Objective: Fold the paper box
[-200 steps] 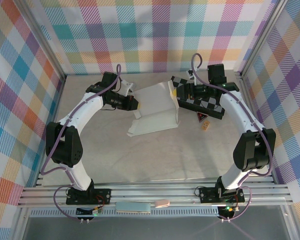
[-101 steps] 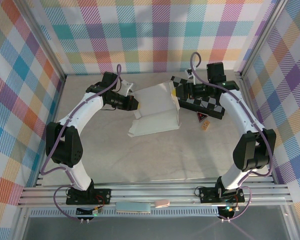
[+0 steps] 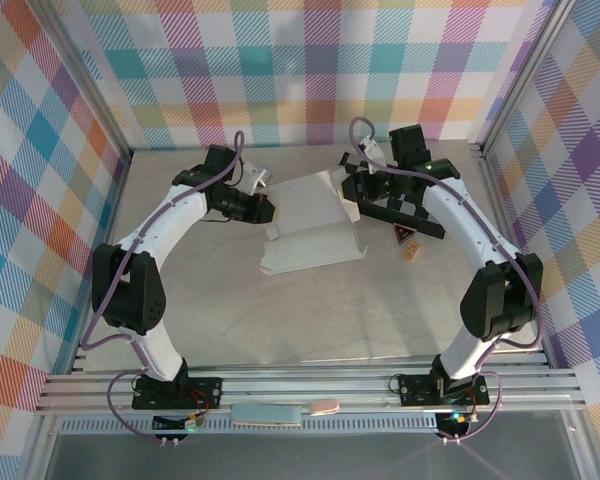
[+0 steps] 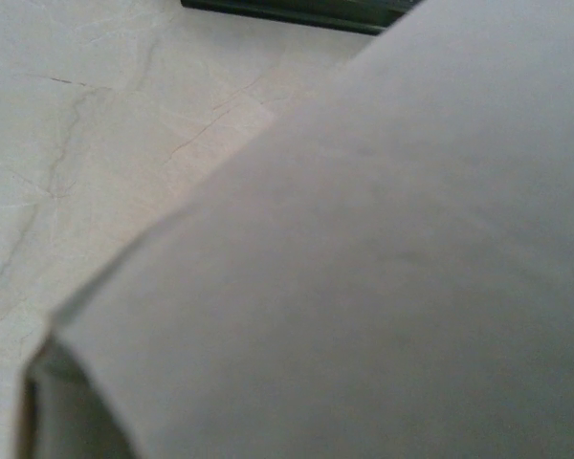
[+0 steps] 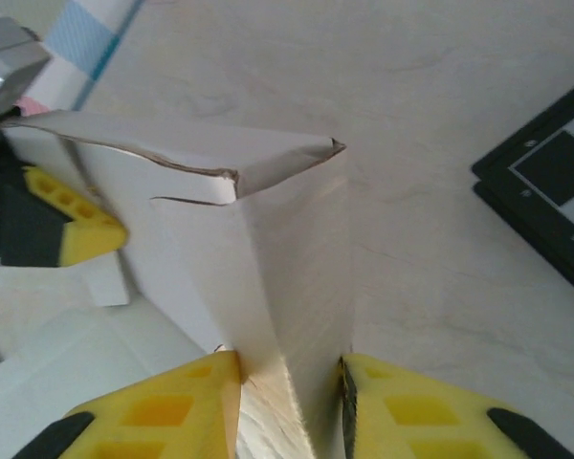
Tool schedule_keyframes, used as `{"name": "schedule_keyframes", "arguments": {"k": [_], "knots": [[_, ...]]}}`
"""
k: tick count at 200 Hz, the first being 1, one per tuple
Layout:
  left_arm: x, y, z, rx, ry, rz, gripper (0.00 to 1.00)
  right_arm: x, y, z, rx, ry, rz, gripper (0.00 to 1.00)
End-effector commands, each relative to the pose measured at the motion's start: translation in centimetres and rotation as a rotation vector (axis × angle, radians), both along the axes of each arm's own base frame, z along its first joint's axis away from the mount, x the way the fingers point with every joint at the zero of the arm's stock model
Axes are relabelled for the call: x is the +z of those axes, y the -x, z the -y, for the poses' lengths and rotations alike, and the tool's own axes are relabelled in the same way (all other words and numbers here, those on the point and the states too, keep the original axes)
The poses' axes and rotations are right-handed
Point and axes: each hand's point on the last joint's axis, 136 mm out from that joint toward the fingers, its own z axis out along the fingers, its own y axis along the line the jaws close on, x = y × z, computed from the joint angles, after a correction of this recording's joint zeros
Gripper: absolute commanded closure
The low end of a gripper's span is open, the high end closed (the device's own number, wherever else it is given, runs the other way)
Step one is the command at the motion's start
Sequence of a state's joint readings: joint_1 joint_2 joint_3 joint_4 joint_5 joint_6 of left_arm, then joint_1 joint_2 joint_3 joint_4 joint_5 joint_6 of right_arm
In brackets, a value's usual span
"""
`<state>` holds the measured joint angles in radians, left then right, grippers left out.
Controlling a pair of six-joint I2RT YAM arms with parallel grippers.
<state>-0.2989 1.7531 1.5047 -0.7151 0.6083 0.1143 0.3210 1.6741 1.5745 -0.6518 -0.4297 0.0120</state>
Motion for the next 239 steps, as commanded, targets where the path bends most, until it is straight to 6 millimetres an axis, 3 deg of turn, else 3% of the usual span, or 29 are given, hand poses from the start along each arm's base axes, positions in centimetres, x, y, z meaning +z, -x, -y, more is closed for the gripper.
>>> {"name": "schedule_keyframes", "arguments": {"k": [1,22,65,101,157,185,200,239], "knots": [[3.6,0.6,2.2,-0.090,0.070,0.088,1.00,-0.6,-0.4,-0.5,-0.019,0.085,0.043,0.75],[3.6,0.6,2.3,-0.093,0.067,0.087,1.00,-0.9,-0.6,-0.8,-0.035,0.107,0.056,0.82],[3.6,0.5,2.4,-0.097,0.062,0.093,1.00,-1.2,-0.8,-1.3,-0.059,0.108,0.062,0.87],[3.6,0.5,2.5,-0.097,0.057,0.097,1.00,-1.6,-0.6,-1.4,-0.052,0.138,0.070,0.82],[3.4,0.4,2.7,-0.100,0.049,0.103,1.00,-3.4,-1.0,-1.3,-0.072,0.266,0.086,0.83],[3.5,0.4,2.8,-0.100,0.045,0.105,1.00,-4.1,-1.3,-1.1,-0.091,0.297,0.075,0.89],[3.4,0.4,2.8,-0.100,0.043,0.104,1.00,-4.2,-1.5,-0.9,-0.108,0.318,0.085,1.00],[3.4,0.4,2.9,-0.102,0.042,0.104,1.00,-4.0,-1.5,-0.4,-0.137,0.345,0.125,1.00]]}}
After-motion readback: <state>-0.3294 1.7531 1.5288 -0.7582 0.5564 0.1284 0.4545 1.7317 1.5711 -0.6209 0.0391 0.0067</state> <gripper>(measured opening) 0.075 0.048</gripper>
